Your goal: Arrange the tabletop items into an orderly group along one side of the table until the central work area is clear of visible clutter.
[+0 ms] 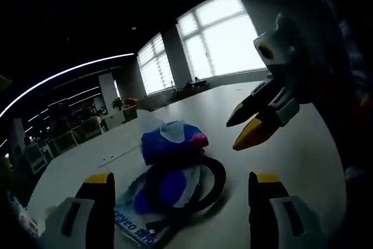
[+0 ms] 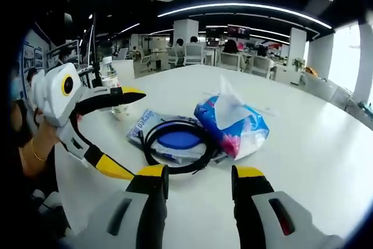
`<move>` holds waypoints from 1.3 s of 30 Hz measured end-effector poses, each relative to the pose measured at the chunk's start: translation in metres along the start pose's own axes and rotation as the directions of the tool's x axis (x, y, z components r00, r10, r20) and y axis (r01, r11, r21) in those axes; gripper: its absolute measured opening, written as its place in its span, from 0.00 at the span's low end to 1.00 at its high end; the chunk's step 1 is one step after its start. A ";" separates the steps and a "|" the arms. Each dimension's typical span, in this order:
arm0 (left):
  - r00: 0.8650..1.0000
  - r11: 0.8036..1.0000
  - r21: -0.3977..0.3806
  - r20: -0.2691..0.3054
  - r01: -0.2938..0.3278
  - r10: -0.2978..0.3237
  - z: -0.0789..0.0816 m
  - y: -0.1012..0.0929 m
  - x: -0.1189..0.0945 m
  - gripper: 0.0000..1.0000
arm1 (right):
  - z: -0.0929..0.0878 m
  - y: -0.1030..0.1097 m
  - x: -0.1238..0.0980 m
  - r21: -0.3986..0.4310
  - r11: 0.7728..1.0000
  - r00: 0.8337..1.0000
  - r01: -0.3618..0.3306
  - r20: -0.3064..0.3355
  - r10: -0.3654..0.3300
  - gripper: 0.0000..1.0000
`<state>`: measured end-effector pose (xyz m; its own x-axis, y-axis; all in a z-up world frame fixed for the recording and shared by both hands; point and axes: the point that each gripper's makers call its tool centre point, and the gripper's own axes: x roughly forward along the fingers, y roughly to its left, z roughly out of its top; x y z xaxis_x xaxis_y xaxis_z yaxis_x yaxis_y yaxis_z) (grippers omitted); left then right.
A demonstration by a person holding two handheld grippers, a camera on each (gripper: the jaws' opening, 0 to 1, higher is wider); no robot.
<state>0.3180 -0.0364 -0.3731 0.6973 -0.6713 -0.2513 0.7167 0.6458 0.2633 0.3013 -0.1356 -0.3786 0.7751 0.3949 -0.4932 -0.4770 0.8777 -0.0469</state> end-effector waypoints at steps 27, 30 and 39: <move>0.999 0.995 -0.092 -0.032 0.033 -0.036 -0.025 0.001 0.029 0.91 | -0.015 0.007 0.045 0.108 0.994 0.998 -0.022 -0.050 0.027 0.39; 0.998 0.995 -0.090 -0.049 0.033 -0.037 -0.030 0.001 0.034 0.91 | -0.016 0.006 0.051 0.121 0.993 0.998 -0.015 -0.055 0.021 0.38; 0.996 0.995 -0.097 -0.076 0.030 -0.038 -0.039 0.002 0.040 0.91 | -0.023 0.005 0.062 0.160 0.987 0.997 -0.020 -0.076 0.033 0.38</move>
<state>0.3476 -0.0474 -0.4191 0.6689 -0.6654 -0.3314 0.7353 0.6576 0.1639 0.3376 -0.1130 -0.4291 0.7254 0.4020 -0.5588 -0.4201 0.9016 0.1032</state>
